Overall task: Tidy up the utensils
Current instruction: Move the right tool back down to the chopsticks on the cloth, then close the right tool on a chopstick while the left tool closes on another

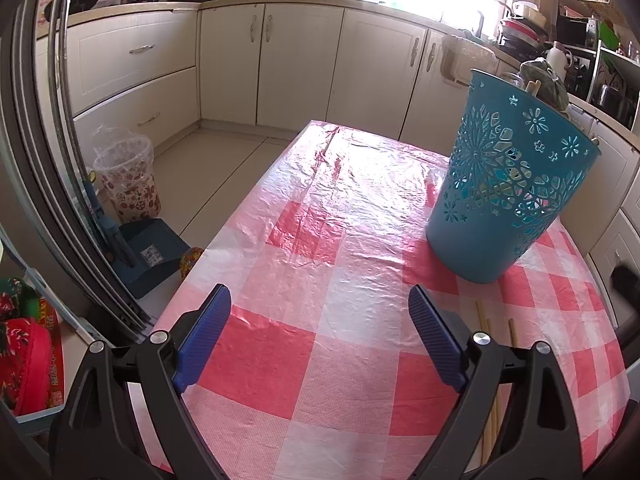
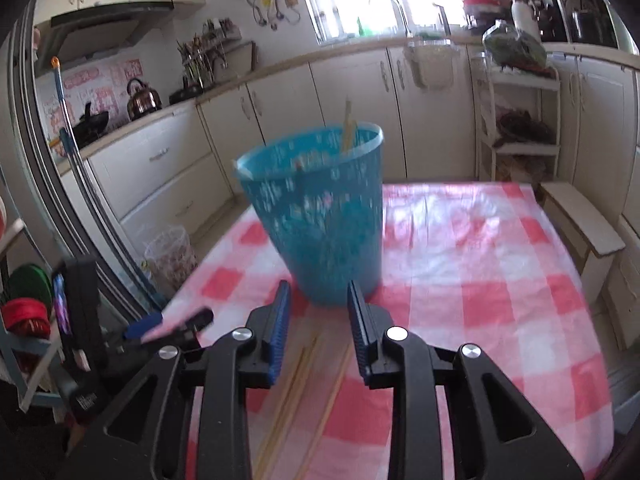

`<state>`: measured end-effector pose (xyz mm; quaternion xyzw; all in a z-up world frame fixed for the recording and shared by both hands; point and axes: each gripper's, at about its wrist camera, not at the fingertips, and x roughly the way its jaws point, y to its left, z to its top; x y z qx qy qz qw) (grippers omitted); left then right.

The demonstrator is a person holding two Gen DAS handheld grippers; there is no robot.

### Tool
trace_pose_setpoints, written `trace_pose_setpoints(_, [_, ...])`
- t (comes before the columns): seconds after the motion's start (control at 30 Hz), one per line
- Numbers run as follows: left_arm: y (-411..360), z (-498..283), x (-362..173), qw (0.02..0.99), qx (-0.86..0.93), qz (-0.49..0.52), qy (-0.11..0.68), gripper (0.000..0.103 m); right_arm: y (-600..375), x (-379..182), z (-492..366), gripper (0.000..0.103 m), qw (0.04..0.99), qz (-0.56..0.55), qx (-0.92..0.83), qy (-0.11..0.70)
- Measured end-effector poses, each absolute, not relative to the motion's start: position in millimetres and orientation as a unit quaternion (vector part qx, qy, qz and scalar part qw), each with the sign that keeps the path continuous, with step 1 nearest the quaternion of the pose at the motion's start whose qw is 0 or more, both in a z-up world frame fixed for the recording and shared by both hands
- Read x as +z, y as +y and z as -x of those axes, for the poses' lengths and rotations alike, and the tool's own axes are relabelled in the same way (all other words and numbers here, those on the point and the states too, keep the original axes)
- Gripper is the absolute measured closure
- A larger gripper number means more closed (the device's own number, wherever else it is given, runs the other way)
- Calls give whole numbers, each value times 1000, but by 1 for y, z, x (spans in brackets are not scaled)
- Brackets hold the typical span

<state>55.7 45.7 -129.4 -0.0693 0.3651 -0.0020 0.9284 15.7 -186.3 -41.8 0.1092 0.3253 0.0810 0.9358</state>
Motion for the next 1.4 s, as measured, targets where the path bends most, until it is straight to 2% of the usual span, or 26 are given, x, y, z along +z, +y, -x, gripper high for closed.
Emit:
trace_pose_setpoints(0.17, [46,-57,-130,927,-3,67,368,16,-182,-77,-25,78,912,-114,76,386])
trace_pose_setpoints(0.77, [44,-57,-130,928,-4,65,368,13,-170,-108,-30,78,897,-85,49,431])
trace_pose_setpoints(0.93, [44,-57,-130,928,-4,65,368,13,-168,-112,-33,85,894,-63,43,442])
trace_pose_setpoints(1.03, [44,-58,-130,927,-5,65,369,13,-172,-113,-32,95,893,-51,43,445])
trace_pose_setpoints(1.17, [34,-55,-131,922,-32,52,383,13,-186,-112,-26,97,893,-35,36,448])
trace_pose_setpoints(1.4, [-19,-33,-143,897,-107,0,430,13,-209,-115,-13,97,898,-79,51,429])
